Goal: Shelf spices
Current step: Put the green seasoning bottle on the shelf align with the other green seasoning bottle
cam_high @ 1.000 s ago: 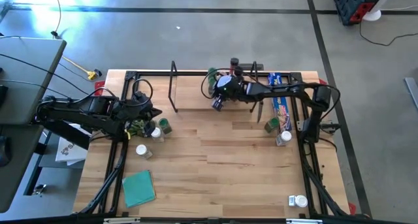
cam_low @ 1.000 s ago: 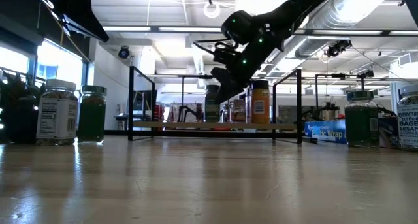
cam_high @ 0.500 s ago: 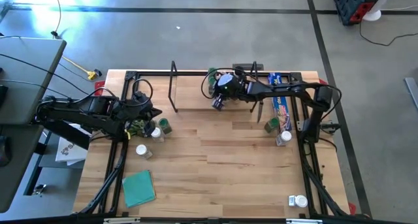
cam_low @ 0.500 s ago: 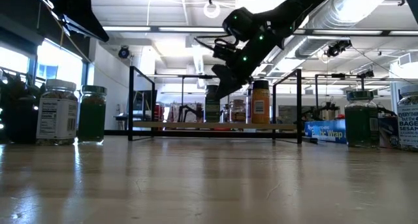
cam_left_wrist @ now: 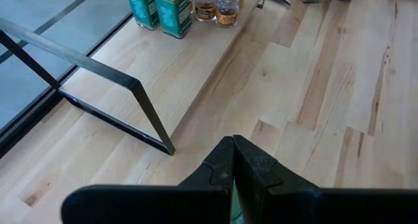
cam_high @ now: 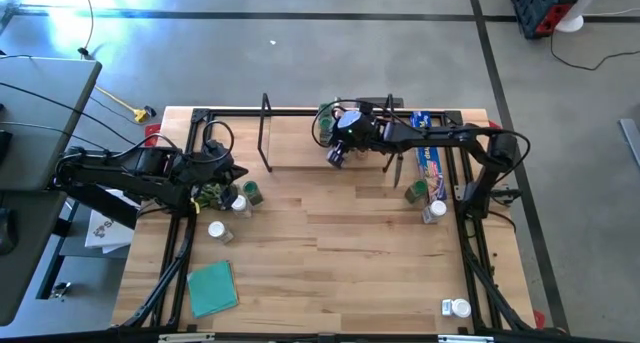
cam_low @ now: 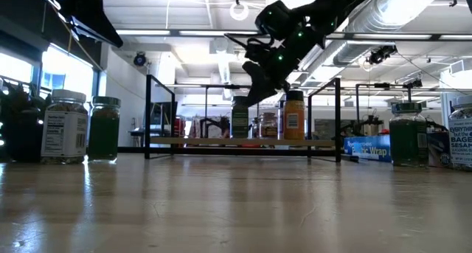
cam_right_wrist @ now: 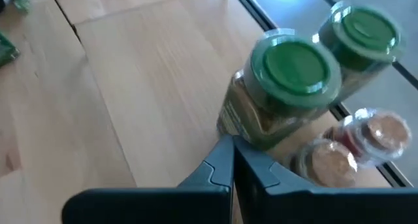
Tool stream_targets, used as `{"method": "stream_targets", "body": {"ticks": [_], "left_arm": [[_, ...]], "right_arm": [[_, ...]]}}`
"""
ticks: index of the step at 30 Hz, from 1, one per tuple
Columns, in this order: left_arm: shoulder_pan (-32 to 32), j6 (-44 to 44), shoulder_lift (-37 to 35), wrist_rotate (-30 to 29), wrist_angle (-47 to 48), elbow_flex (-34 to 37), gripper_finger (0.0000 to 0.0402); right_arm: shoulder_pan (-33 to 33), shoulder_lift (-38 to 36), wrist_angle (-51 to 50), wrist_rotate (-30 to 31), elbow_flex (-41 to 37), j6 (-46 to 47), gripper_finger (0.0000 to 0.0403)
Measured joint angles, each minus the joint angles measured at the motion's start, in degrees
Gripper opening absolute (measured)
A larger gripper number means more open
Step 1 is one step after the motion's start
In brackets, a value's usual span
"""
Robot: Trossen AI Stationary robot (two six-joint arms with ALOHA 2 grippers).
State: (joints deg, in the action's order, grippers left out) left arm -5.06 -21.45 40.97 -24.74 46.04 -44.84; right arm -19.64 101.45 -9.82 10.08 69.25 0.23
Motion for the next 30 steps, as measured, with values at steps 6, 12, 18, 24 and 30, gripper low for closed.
{"method": "stream_targets", "body": {"ticks": [6,12,18,24,30], "left_arm": [[0.0,0.0,0.0,0.0,0.0,0.0,0.0003],[0.0,0.0,0.0,0.0,0.0,0.0,0.0003],[0.0,0.0,0.0,0.0,0.0,0.0,0.0003],[0.0,0.0,0.0,0.0,0.0,0.0,0.0003],[0.0,0.0,0.0,0.0,0.0,0.0,0.0003]], "right_arm": [[-0.1,0.0,-1.3,2.4,0.0,2.6,0.0000],[-0.5,0.0,-1.2,3.5,0.0,4.3,0.0000],[-1.1,0.0,-0.8,3.9,0.0,4.9,0.0000],[-1.2,0.8,1.8,3.6,0.0,4.9,0.0000],[-1.3,1.6,2.4,3.8,0.0,4.8,0.0000]]}}
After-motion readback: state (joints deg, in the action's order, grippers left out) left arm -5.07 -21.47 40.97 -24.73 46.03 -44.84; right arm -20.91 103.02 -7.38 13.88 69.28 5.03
